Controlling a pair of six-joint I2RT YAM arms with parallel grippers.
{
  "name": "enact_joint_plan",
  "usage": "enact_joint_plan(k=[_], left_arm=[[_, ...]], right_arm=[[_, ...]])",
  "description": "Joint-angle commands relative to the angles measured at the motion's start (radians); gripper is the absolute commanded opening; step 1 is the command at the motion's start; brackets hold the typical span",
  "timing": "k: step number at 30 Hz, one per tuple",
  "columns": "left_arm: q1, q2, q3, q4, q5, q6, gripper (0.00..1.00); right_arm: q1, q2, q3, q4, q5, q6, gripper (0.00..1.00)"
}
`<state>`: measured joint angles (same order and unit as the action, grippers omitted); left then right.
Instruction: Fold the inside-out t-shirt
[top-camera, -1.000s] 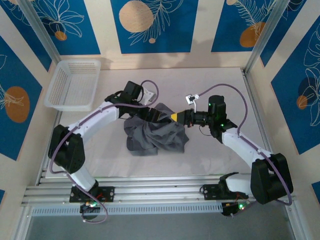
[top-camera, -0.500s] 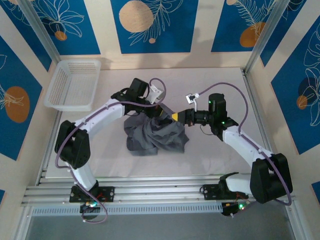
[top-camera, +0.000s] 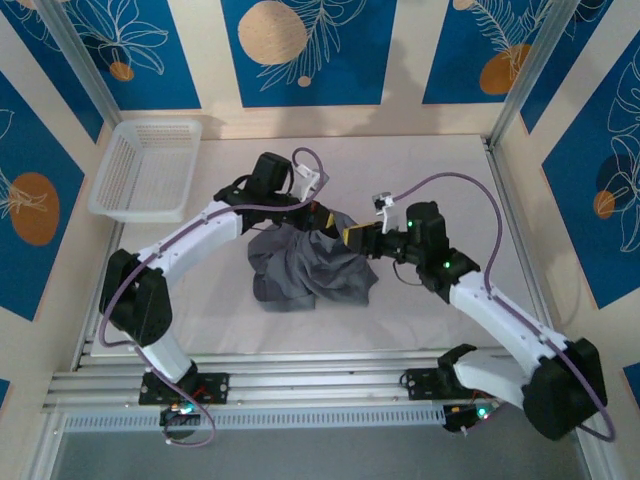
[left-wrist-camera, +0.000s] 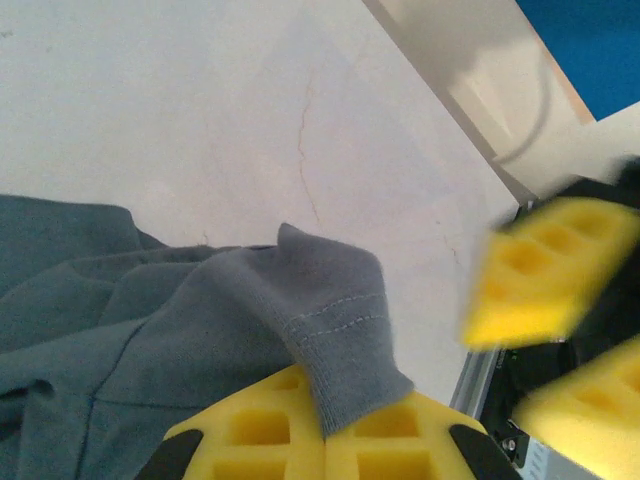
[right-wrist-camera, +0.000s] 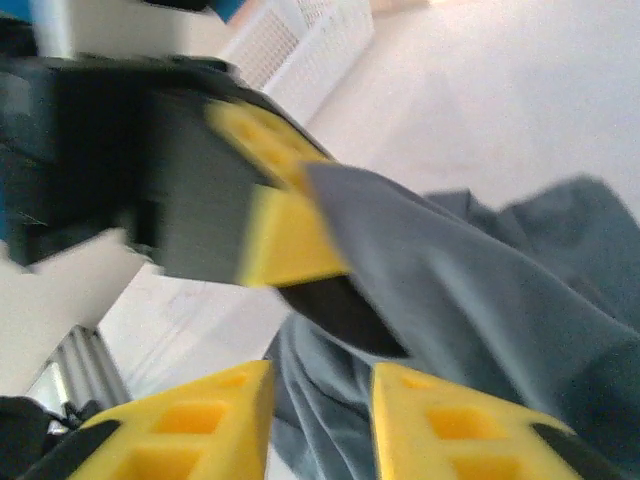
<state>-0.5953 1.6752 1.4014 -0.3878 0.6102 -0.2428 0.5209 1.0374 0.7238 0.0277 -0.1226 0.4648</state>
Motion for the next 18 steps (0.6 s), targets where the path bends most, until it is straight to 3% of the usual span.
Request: enact_joint_plan(k=[1, 4, 7, 9, 12, 14, 18], left_arm=[[-0.012, -0.007, -0.005, 0.020, 0.023, -0.033, 0.00], [-0.014, 0.006, 0.018, 0.002, 0.016, -0.032, 0.00], [-0.014, 0.014, 0.039, -0.020, 0.004, -0.026, 0.00], [-0.014, 0.014, 0.044, -0.025, 0.001, -0.026, 0.00], [-0.014, 0.020, 0.047, -0.030, -0.005, -0.027, 0.00], [-0.014, 0.024, 0.047, -0.033, -0.006, -0.027, 0.00], [-0.014, 0.026, 0.045, -0.033, -0.017, -0.028, 0.00]], right_arm=[[0.093, 0.012, 0.028, -0.056, 0.436, 0.089, 0.24], [0.155, 0.084, 0.103, -0.181, 0.590, 0.147, 0.24], [0.196, 0.152, 0.131, -0.191, 0.676, 0.041, 0.33], [0.197, 0.187, 0.126, -0.160, 0.687, -0.043, 0.33], [0.197, 0.228, 0.145, -0.122, 0.622, -0.144, 0.38], [0.195, 0.249, 0.167, -0.119, 0.513, -0.169, 0.42], [0.206, 0.274, 0.220, -0.174, 0.502, -0.082, 0.46]])
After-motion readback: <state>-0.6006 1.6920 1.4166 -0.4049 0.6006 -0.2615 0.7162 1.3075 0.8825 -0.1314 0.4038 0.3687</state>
